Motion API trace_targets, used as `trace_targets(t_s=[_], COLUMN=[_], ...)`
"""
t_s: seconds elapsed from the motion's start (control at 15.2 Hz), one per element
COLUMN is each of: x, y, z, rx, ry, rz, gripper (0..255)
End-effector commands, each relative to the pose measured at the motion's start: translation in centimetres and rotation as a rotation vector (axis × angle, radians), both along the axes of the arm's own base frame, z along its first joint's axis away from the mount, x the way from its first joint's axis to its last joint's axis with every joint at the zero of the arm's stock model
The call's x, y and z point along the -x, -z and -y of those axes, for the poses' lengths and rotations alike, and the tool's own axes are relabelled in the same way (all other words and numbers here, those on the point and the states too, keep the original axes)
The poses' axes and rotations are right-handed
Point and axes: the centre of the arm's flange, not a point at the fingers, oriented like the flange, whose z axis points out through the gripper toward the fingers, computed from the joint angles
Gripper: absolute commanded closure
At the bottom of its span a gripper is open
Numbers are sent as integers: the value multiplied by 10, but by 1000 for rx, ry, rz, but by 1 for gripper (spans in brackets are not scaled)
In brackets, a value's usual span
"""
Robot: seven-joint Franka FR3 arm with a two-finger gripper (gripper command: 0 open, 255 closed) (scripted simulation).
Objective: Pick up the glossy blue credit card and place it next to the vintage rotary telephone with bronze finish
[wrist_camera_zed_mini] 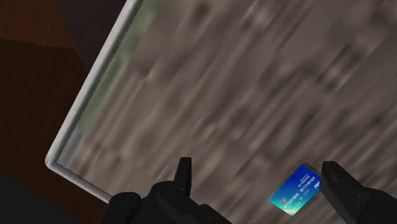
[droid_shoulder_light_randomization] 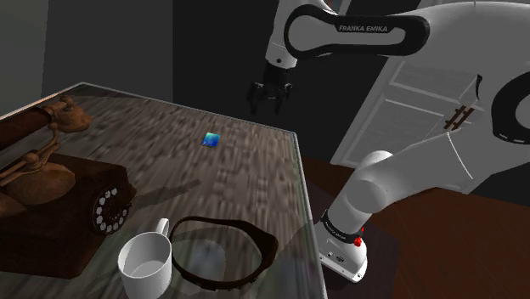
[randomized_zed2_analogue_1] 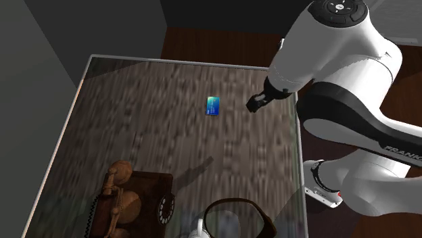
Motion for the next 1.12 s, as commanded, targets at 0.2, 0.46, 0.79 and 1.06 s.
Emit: trace_targets(t_s=[0.2,0.46,0.79,1.06], x=[-47,-87,-140,-183], y=[41,72,110,140], z=[-22,-35,-42,-41], rx=[21,39,61,79], ry=[168,297,459,588], rz=[25,44,67,86], gripper=[0,0,0,0])
